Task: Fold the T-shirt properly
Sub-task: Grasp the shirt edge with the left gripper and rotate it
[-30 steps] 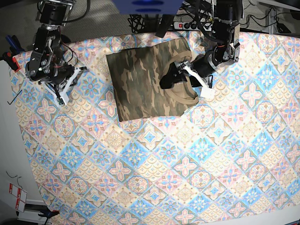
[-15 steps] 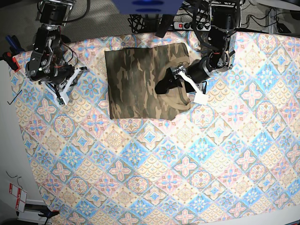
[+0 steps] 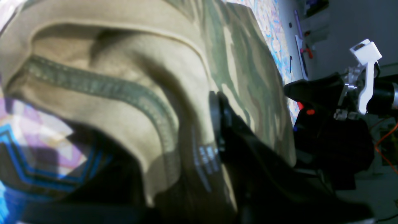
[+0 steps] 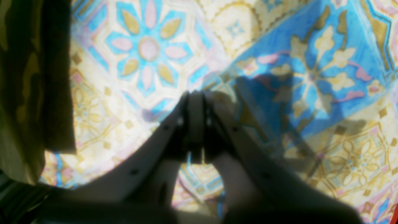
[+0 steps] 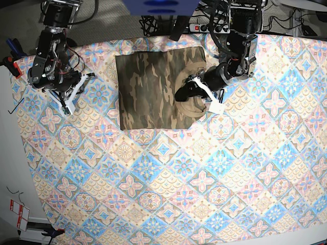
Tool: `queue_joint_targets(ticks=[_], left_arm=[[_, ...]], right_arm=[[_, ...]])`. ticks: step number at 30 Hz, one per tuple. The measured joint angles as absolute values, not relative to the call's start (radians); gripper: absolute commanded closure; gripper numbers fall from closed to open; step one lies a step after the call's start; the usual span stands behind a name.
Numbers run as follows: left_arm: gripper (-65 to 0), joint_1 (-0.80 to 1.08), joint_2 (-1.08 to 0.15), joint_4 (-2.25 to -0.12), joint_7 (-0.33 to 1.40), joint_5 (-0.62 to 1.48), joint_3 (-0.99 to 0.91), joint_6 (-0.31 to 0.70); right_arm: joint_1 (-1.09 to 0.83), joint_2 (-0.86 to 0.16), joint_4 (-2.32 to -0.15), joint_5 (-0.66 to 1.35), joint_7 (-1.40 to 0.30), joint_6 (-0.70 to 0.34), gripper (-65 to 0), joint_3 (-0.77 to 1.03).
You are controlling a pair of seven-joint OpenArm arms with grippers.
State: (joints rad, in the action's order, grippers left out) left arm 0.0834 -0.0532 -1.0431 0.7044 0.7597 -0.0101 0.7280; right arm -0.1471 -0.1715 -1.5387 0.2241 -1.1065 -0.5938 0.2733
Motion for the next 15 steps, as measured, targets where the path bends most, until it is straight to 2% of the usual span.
queue_joint_targets(ticks=[5,9,15], left_arm=[[0.0,0.06,-0.084,-1.044,0.811,0.741,0.001,0.743],[0.0,0.064,-0.112,-1.109,0.848,0.633,0.001,0.714],[0.0,0.038,-0.122,-1.237,0.947,0.41,0.008,0.739]], right_arm=[[-0.146,-0.172,-1.539,0.224,-1.106,-0.594,0.0,0.273],[-0.147,-0.172,-1.539,0.223,-1.106,-0.593,0.0,0.273],[-0.144,-0.169,-1.539,0.224,-1.106,-0.594,0.0,0.273]])
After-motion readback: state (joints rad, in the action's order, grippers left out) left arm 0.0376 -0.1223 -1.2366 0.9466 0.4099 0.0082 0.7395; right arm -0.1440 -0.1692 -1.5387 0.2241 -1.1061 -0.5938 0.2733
